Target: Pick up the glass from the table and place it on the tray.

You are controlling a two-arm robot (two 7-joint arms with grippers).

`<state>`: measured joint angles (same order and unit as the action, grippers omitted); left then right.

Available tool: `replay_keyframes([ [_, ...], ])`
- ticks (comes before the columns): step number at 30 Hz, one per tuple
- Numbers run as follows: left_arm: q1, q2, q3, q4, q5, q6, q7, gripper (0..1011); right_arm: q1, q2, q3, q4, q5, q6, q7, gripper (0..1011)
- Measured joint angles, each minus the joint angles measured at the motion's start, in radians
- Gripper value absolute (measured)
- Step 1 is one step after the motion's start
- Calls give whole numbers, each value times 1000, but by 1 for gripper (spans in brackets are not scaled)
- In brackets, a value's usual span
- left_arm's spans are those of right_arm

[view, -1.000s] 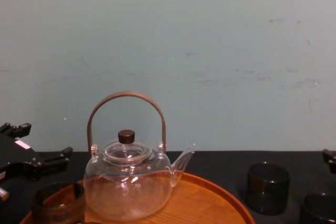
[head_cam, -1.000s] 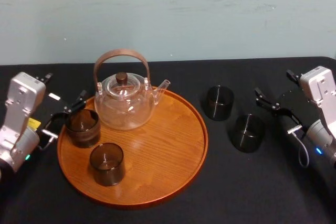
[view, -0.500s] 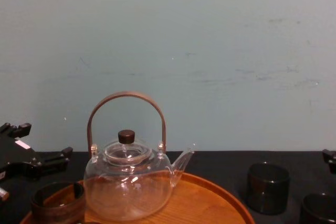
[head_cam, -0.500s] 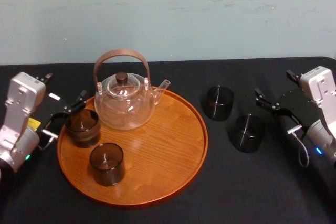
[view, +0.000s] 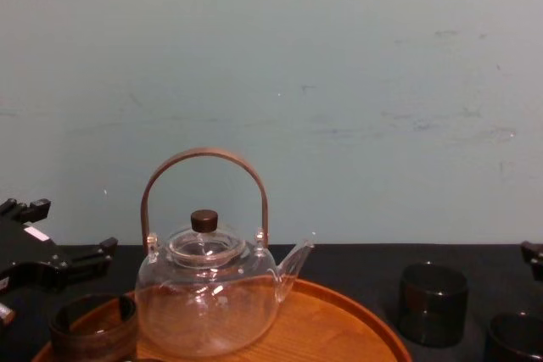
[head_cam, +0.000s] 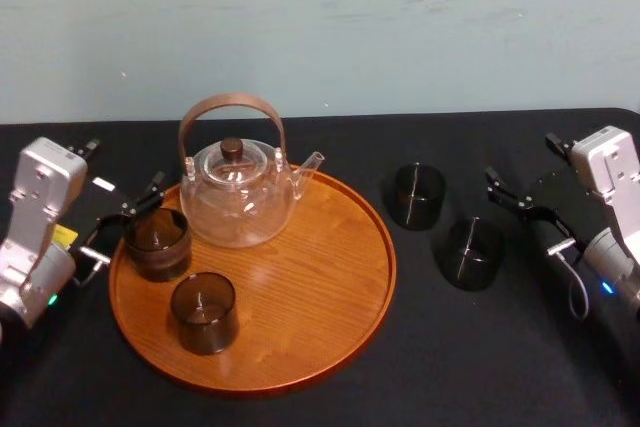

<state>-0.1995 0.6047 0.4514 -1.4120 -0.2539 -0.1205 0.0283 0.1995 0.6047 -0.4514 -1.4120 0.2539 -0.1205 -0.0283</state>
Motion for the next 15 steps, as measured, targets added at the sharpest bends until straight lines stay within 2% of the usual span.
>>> replay_keyframes([
  [7, 0, 0, 0, 0, 0, 0, 0, 1001, 19, 3, -1, 14, -2, 6, 66, 1002],
  [10, 0, 0, 0, 0, 0, 0, 0, 1001, 8, 11, 7, -10, -3, 17, 83, 1002],
  [15, 0, 0, 0, 0, 0, 0, 0, 1001, -33, 35, 21, -85, -2, 32, 110, 1002],
])
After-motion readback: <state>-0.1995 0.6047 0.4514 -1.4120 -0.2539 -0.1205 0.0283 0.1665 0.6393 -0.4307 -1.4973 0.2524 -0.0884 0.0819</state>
